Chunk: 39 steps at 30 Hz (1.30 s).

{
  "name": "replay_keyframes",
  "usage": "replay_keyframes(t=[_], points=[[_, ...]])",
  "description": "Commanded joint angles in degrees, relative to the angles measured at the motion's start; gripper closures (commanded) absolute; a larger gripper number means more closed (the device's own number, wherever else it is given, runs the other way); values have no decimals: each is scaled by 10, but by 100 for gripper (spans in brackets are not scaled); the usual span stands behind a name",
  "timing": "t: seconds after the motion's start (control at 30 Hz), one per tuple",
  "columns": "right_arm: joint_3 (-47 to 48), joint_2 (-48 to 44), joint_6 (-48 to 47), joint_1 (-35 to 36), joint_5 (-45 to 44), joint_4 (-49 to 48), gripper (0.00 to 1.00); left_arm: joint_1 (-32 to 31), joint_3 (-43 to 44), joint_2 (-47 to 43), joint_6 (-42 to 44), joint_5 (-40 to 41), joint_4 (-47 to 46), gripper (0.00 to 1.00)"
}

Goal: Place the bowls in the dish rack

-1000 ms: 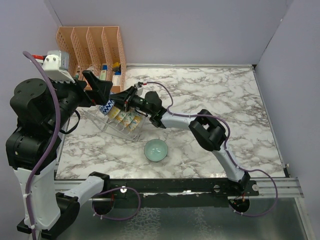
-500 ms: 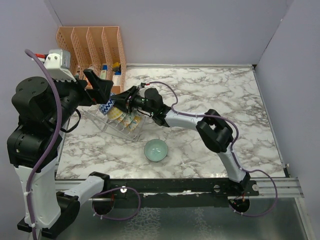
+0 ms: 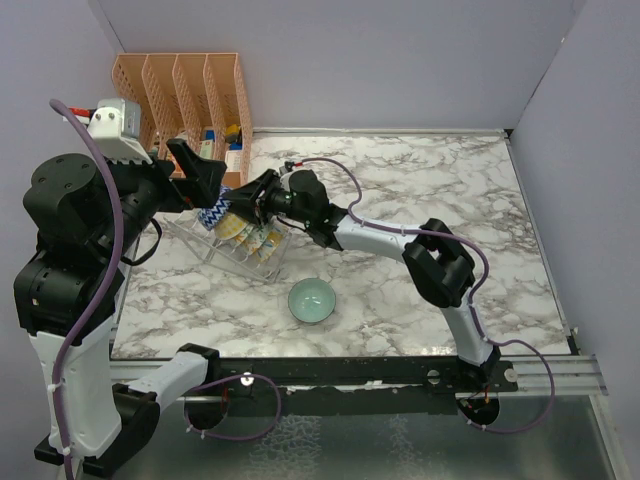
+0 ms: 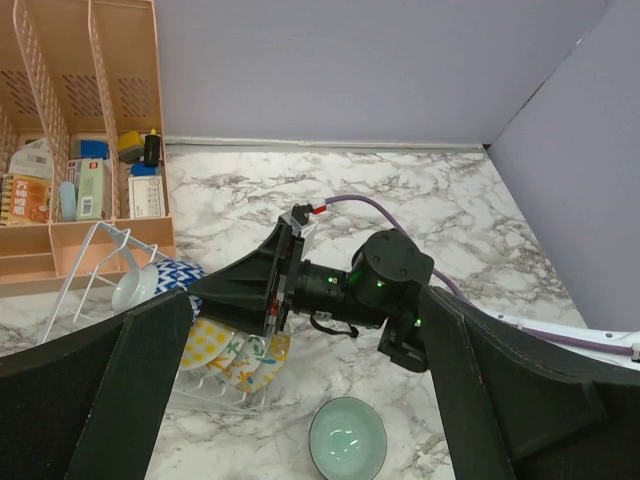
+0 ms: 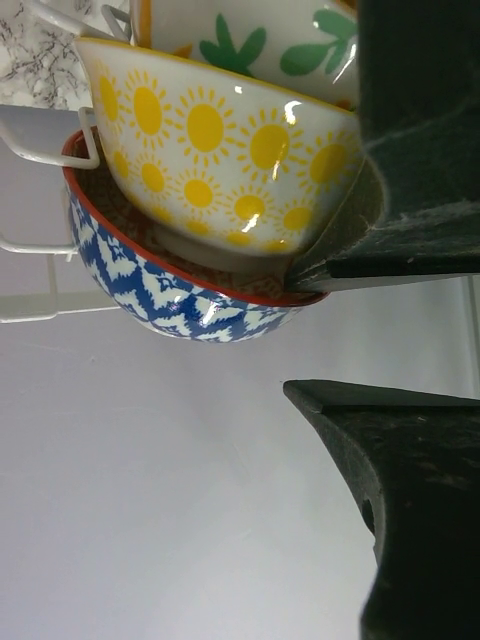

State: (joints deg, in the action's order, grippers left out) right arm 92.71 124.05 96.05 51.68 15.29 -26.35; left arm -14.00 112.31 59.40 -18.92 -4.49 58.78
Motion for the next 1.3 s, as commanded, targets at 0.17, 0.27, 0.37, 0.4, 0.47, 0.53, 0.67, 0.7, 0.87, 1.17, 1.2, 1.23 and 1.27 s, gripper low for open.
replay_keyframes(t=[0.17,0.27,0.37,0.4,0.47,0.53,0.67,0.7,0.87,1.17,1.2,1.23,1.27], points=[[-36,-86,-28,-2,-17,56,60,-2,-9,-12,3,9,-4,1],[-60,-104,-29,-2,-18,63,60,-2,-13,-15,3,8,-3,1],[-73,-120,-38,-2,-15,83,60,-2,-16,-16,2,9,-3,1],[-76,-126,-42,-2,-13,92,60,-2,-16,-17,1,8,-3,1],[-81,-137,-58,-2,-15,113,60,-2,-16,-17,2,8,-2,1],[-73,-147,-91,-2,-28,157,60,-2,-16,-18,2,6,-2,1],[-36,-140,-147,-2,-39,250,59,-2,-15,-18,2,4,-1,1],[-28,-135,-161,-2,-39,264,59,-2,-15,-18,1,3,-1,1],[-24,-125,-179,-2,-41,275,59,-2,-15,-19,1,1,3,1],[-4,-105,-192,-3,-55,289,59,-2,-9,-19,4,4,11,1],[-2,-102,-194,-3,-57,285,59,-2,-9,-19,4,5,12,1],[1,-100,-195,-3,-58,283,59,-2,-10,-18,4,5,13,1],[4,-96,-197,-3,-60,283,59,-2,-10,-18,4,4,13,1]])
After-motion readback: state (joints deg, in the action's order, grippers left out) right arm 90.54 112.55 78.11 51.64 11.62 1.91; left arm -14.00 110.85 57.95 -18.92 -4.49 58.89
